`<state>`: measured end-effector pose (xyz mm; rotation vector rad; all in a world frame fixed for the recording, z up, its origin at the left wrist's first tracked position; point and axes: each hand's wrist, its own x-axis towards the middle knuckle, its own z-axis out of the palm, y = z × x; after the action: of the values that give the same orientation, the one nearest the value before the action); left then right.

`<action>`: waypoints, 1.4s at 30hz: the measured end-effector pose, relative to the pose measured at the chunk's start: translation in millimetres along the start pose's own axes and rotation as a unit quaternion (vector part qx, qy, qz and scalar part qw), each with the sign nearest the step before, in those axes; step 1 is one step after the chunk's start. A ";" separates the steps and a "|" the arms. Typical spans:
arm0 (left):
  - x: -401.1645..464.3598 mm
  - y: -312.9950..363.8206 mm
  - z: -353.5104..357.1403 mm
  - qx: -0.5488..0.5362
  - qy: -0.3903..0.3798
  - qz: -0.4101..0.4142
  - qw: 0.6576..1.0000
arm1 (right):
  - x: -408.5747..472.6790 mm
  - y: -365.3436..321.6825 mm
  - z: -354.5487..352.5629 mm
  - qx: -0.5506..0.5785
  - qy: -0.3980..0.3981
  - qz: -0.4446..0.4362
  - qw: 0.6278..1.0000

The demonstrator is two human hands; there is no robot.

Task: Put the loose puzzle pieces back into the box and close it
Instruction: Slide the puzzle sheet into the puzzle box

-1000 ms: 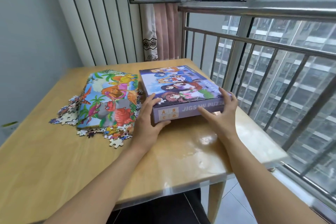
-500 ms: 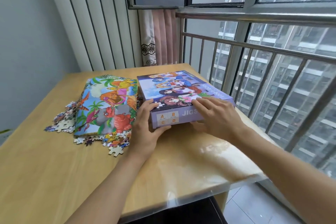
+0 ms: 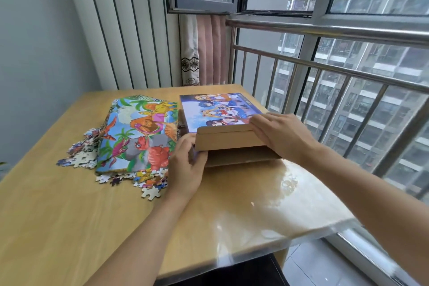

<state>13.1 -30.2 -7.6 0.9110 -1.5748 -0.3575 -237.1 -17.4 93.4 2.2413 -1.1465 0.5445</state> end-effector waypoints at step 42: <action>33.3 -104.8 -168.5 0.059 0.142 -0.255 0.955 | 176.7 -132.8 131.6 0.652 -0.008 0.531 0.540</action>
<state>208.5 -77.3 -16.8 1.4002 -1.0910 -0.4731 -16.4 -144.3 56.4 1.9883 -2.6525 2.5817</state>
